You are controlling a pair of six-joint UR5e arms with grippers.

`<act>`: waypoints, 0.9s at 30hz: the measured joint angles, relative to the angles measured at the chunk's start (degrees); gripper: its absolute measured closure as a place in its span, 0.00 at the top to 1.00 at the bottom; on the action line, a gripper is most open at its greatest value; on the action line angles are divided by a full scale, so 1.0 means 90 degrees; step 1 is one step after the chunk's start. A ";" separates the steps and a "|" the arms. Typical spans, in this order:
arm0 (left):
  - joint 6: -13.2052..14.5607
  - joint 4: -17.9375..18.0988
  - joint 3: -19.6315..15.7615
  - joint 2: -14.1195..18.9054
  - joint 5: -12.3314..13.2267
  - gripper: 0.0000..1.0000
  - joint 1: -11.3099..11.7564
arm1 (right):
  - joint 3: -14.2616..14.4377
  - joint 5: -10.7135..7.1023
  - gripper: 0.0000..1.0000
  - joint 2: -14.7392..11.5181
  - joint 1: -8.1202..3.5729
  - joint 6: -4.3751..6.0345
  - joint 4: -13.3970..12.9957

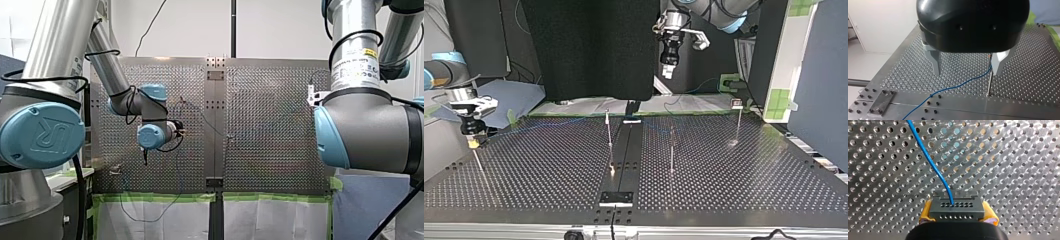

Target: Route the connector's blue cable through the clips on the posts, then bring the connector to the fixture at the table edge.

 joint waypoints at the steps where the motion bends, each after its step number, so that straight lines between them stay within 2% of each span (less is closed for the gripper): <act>1: 0.0000 -0.0001 0.0000 0.0000 0.0000 1.00 0.0000 | -0.0001 -0.0007 0.00 0.0001 0.0001 0.0000 -0.0003; 27: 0.0000 -0.0002 0.0000 -0.0002 0.0004 1.00 0.0000 | -0.0040 -0.0018 0.00 0.0081 0.0018 0.0019 -0.0122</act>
